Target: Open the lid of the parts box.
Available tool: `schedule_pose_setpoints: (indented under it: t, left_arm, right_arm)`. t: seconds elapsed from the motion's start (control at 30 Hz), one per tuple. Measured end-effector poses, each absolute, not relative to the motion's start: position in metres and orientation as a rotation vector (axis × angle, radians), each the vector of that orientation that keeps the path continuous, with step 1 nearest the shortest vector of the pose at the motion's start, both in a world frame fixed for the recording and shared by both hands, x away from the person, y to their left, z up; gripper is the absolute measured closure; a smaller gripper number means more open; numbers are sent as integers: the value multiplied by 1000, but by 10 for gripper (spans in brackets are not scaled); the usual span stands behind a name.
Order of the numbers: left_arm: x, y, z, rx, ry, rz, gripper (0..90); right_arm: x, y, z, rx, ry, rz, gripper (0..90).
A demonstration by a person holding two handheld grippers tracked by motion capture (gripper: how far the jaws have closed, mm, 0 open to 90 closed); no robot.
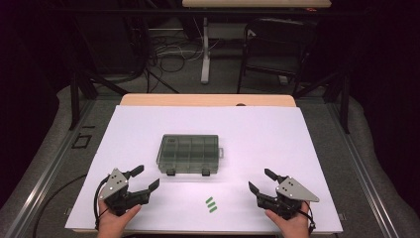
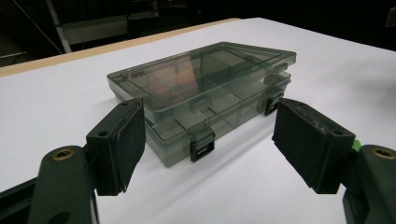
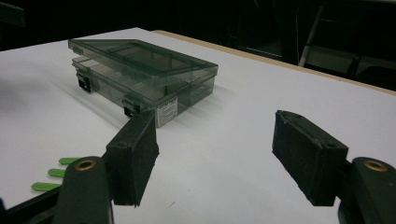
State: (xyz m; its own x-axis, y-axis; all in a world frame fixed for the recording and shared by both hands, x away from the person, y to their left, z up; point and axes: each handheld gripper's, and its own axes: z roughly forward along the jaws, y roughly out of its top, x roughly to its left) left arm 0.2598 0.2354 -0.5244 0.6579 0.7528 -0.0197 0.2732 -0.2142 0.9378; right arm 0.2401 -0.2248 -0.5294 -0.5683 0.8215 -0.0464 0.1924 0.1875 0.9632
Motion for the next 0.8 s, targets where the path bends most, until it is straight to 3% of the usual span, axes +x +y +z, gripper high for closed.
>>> schedule_pose_setpoints:
  t: [0.8]
  left_arm:
    - [262,238,-528,1776,885,539,259]
  right_arm:
    - [246,-217,-535,953,1941,1330,305]
